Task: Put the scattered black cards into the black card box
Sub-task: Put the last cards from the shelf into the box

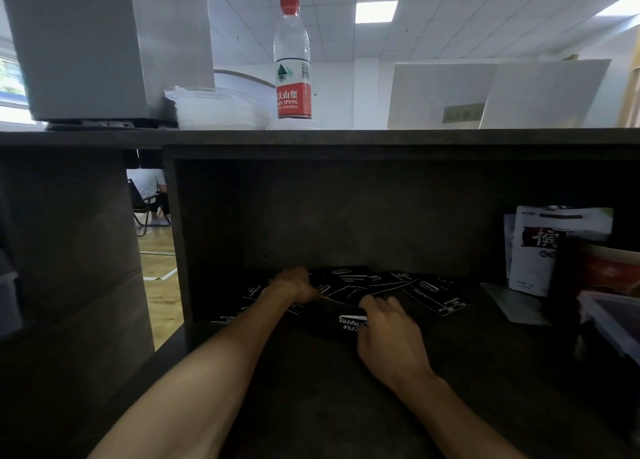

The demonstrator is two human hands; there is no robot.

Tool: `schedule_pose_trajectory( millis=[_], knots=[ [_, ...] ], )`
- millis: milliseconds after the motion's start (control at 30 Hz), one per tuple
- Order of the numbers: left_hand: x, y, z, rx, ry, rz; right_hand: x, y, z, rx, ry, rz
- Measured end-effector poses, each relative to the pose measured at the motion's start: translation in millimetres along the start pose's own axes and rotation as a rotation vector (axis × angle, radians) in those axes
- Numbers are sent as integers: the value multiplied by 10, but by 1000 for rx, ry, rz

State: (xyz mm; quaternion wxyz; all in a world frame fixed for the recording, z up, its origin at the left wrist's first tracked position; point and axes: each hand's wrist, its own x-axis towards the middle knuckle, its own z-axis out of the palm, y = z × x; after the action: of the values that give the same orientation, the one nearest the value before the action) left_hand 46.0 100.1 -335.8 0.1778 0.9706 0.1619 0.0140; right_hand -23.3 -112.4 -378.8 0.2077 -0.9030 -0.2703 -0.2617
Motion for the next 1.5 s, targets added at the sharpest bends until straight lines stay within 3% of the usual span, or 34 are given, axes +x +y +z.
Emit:
schedule_pose_trajectory(
  millis=[133,333,500,600,767,933,1033,1067,1133,1233,1367,1500],
  knots=[
    [47,-136,34,-161,8,-33,3,-11,-6,-4,-7,7],
    [-199,-219,-19,-729,474,100,1,-34,-25,-23,0,20],
    [-546,-306,-73,-999,537,291,-2,-41,-51,-25,-10,22],
    [-738,-335,-12,-978,437,405,-6,-35,-59,-14,-18,28],
    [-1017,-274,291,-888,238,351,-7,-27,-58,11,-35,39],
    [-1018,-362,303,-322,305,444,-9,-27,-51,-49,-59,6],
    [-771,-504,105,-187,485,223,0,-22,-36,-61,-58,-6],
    [-673,-565,29,-93,490,113,4,-20,-33,-64,-61,-11],
    [-508,-695,-40,51,355,-71,17,-20,-25,-70,-68,-15],
    [-385,-855,52,-29,232,-113,31,-14,-8,-70,-69,-16],
    [-379,-957,85,-217,452,-109,23,-5,1,-66,-67,-24],
    [-514,-892,-47,-802,676,82,17,-9,-10,-68,-63,-15]
  ],
)
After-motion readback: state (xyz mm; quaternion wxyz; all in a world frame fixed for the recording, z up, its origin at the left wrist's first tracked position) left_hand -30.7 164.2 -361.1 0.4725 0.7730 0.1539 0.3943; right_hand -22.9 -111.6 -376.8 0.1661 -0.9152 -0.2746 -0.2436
